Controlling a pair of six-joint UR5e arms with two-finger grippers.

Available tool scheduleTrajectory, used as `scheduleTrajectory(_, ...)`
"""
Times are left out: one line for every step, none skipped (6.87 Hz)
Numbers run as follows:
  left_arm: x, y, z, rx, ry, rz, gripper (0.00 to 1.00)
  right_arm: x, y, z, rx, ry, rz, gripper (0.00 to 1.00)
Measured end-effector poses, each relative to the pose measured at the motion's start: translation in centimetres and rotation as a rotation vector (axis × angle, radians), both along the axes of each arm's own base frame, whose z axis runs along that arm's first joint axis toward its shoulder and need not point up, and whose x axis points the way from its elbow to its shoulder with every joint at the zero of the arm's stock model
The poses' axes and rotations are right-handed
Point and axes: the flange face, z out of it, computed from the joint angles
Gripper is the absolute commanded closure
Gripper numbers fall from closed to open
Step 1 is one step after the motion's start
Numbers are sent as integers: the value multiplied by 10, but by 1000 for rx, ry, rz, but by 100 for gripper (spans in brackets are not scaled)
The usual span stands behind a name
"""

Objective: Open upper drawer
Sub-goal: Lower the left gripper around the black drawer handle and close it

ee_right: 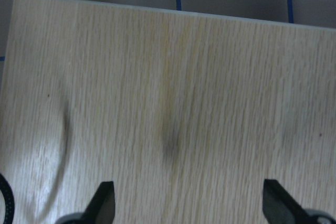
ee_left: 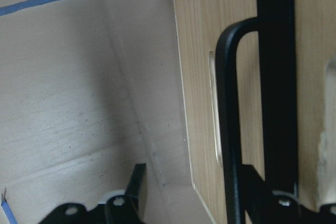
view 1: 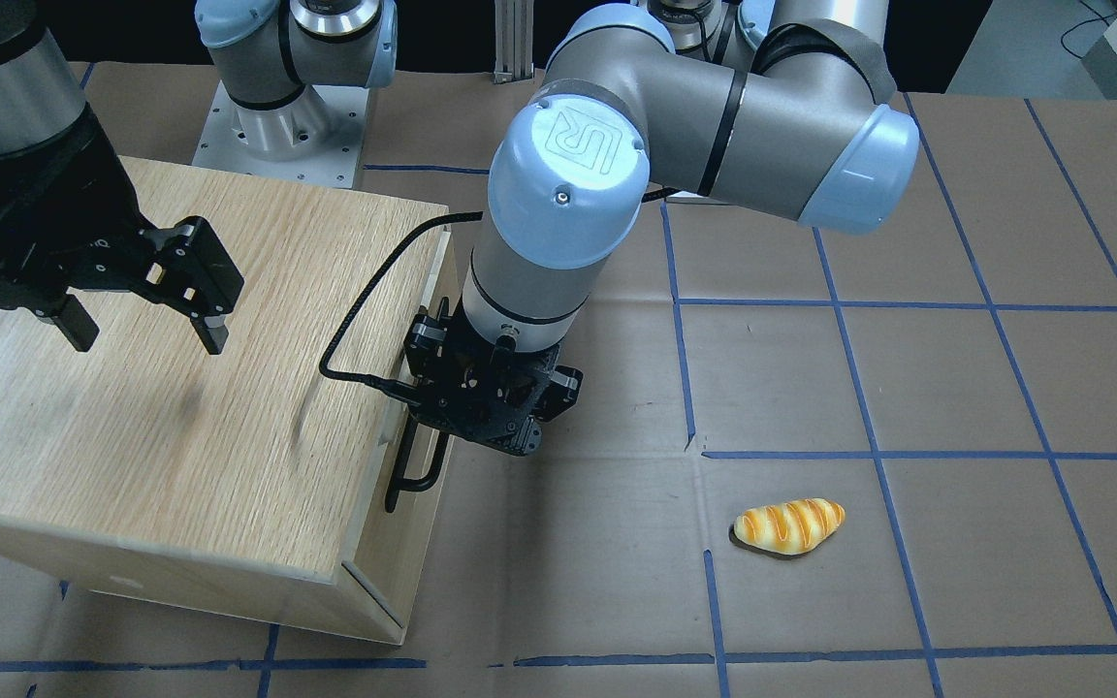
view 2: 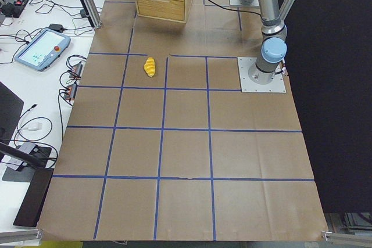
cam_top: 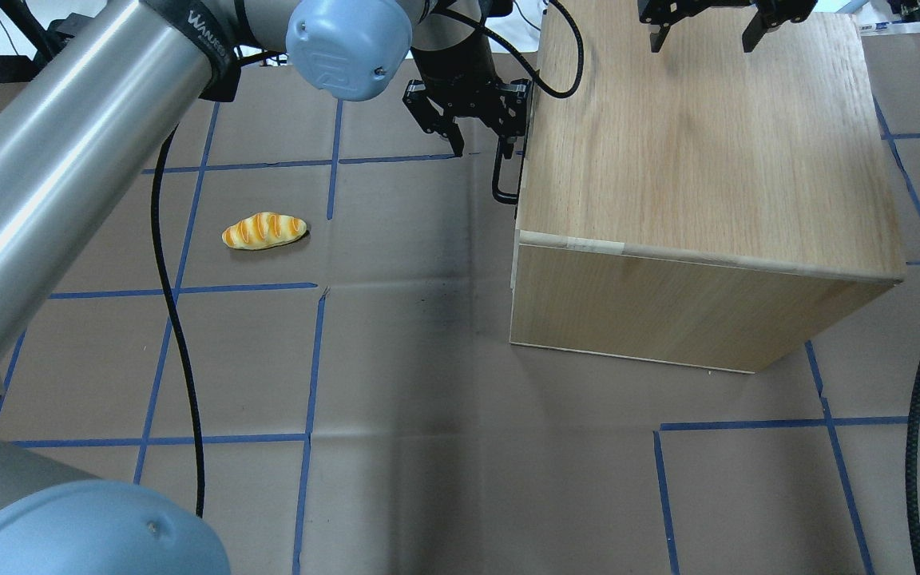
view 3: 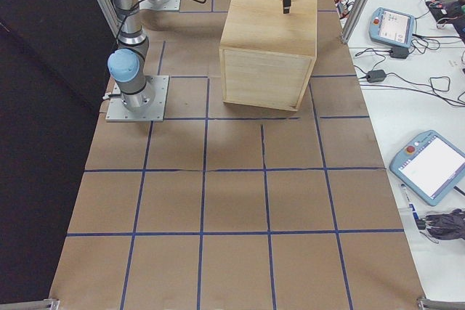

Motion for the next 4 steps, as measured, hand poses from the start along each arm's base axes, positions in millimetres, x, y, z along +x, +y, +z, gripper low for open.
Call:
scheduleTrajectory(0,0,0,1,0,0,46,0,0,0,0,0,0,0)
scheduleTrajectory(0,1,0,1,-1,0,51,0,0,0,0,0,0,0)
scheduleTrajectory(1,1,0,2,-2,-1,52,0,0,0,1,0,0,0)
scheduleTrajectory(1,3,1,3,-2,-4,54,0,0,-1,2,0,0,0)
